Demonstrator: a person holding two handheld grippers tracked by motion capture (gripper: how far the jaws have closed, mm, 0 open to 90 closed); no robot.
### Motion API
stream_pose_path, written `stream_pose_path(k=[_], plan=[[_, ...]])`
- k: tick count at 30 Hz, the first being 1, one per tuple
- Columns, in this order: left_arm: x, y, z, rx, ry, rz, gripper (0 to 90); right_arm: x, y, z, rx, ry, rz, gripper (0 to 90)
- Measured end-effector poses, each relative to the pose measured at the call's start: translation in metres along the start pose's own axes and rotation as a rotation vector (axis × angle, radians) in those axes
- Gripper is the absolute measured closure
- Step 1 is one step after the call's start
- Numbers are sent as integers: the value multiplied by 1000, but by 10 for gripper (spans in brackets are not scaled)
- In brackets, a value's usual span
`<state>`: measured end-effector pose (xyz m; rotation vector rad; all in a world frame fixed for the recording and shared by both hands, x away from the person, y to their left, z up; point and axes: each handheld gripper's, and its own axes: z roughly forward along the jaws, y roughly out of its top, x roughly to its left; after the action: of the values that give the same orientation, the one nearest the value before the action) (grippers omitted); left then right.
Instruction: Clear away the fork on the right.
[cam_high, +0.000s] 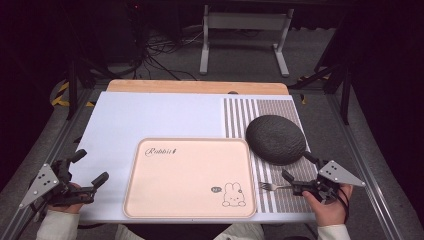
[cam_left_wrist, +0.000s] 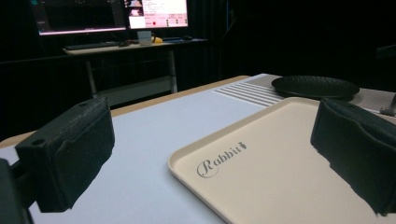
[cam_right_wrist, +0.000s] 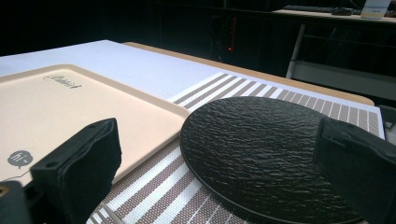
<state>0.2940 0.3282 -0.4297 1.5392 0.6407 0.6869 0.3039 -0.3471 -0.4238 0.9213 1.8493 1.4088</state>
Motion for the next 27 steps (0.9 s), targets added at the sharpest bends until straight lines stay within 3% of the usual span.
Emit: stream_pose_path(k=[22,27], plan=[[1,0,0,2,8,-19,0,0,1,1,-6,-1,-8,19],[1,0,0,8,8,-20,1,-1,8,7,5,10,-8,15]])
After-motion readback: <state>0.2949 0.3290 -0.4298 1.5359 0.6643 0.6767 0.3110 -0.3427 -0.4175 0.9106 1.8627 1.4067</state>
